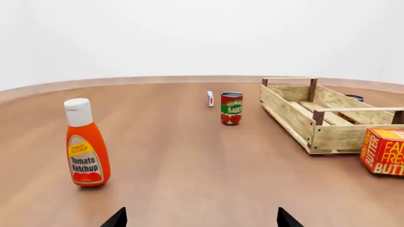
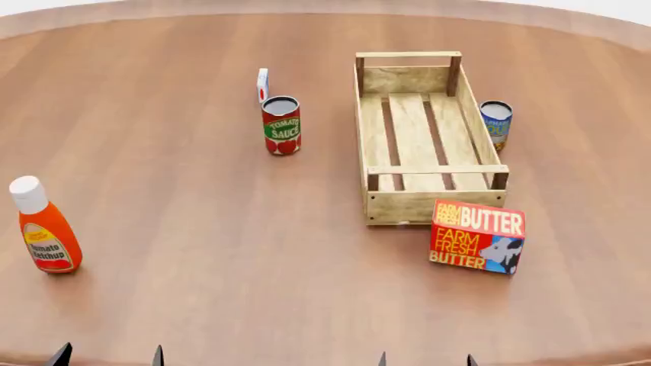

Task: Pick up the butter and put it in the tray.

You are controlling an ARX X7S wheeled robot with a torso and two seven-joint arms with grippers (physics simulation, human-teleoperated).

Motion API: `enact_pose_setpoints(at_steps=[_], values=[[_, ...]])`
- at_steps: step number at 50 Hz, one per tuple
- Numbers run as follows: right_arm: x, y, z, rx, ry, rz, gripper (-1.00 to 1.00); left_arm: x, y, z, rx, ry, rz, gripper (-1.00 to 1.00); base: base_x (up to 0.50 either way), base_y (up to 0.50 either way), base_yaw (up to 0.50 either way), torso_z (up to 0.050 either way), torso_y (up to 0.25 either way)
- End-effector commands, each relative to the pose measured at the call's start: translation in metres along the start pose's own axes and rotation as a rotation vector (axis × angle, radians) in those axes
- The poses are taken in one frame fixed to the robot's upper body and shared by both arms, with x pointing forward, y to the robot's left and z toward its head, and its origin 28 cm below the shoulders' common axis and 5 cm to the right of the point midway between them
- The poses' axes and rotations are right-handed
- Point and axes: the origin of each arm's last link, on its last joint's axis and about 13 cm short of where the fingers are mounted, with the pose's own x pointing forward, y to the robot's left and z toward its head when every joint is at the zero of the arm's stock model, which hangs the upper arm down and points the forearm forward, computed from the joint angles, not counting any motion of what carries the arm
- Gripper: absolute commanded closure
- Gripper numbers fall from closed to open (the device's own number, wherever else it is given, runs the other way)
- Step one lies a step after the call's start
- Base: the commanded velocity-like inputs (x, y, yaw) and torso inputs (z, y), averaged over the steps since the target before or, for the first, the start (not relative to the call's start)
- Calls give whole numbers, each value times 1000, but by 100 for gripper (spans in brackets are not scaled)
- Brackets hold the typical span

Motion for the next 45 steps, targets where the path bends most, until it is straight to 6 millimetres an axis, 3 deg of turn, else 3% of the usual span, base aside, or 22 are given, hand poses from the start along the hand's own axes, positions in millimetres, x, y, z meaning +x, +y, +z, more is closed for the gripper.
enact_pose_setpoints(at_steps=[1, 3, 13, 17, 32, 39, 45], values=[[0, 0, 1, -1, -3, 4, -100, 1, 1, 1, -4, 3, 7, -100, 0, 0, 0, 0, 0], [0, 0, 1, 8, 5, -7, -100, 0, 1, 3, 49, 16, 12, -100, 0, 0, 0, 0, 0], [0, -2, 5, 27, -33, -20, -100, 1, 2, 5, -10, -30, 3, -100, 0, 0, 0, 0, 0], [-1, -1, 14, 25, -57, -32, -100, -2, 0, 15, -18, -47, -6, -100, 0, 0, 0, 0, 0], [-19, -3, 106, -11, -326, -48, -100, -28, 0, 92, -15, -284, -27, -100, 0, 0, 0, 0, 0], [-30, -2, 135, -29, -403, -47, -100, -35, 5, 115, -28, -346, -10, -100, 0, 0, 0, 0, 0], [-34, -1, 146, -38, -436, -51, -100, -39, 8, 126, -34, -379, -2, -100, 0, 0, 0, 0, 0]])
